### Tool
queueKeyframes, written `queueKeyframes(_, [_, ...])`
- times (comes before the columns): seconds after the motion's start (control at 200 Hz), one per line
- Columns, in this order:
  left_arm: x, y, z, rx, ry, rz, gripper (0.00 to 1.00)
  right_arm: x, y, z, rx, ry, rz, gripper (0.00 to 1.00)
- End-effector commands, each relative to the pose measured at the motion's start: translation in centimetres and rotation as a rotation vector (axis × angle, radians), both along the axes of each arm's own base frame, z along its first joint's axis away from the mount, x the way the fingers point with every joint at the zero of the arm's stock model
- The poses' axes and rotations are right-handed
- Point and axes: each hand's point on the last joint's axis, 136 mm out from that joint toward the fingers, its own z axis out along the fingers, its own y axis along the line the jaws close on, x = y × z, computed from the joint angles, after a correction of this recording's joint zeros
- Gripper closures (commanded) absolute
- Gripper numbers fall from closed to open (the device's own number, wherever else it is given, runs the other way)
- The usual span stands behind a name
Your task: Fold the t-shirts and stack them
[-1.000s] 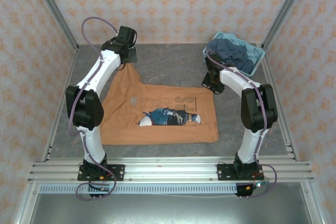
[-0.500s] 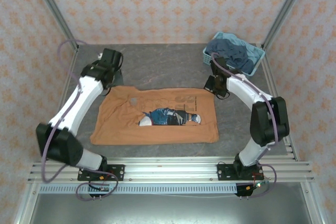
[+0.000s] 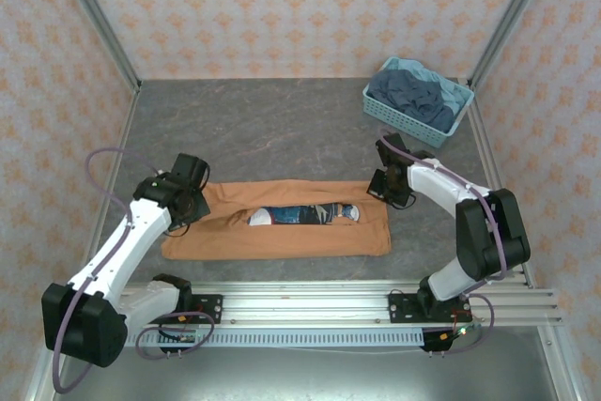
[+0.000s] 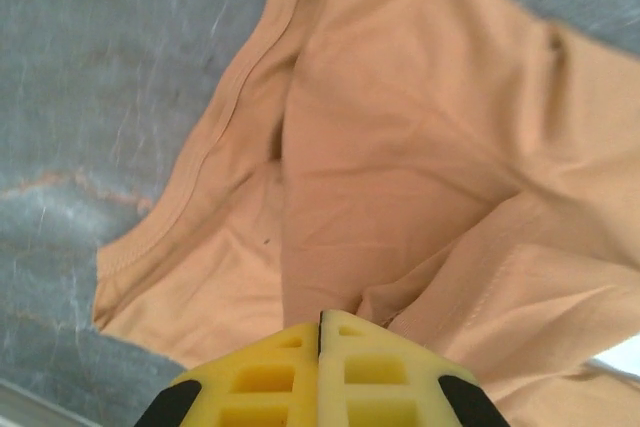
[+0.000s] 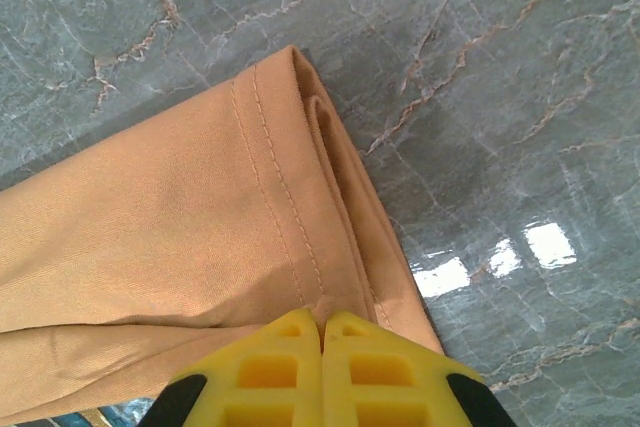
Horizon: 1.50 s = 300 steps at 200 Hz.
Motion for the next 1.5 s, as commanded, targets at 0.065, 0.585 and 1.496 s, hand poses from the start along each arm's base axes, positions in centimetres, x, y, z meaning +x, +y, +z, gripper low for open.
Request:
queueKeyframes(0.065, [-1.6, 1.4, 0.6, 0.043, -0.014, 0.12, 1.0, -0.1, -0.7, 0.8, -0.043, -0.006, -0.01, 1.0])
queueKeyframes(0.585, [-4.9, 2.9, 0.7, 0.062, -0.031, 0.274, 1.0, -3.1, -1.5, 0.6, -0.052, 0.038, -0.023, 0.99])
queueKeyframes(1.496, [7.1, 6.2, -0.2, -0.206, -0.076, 0.438, 0.47, 0.8, 0.3, 1.2, 0.098, -0.015, -0.249, 0.82])
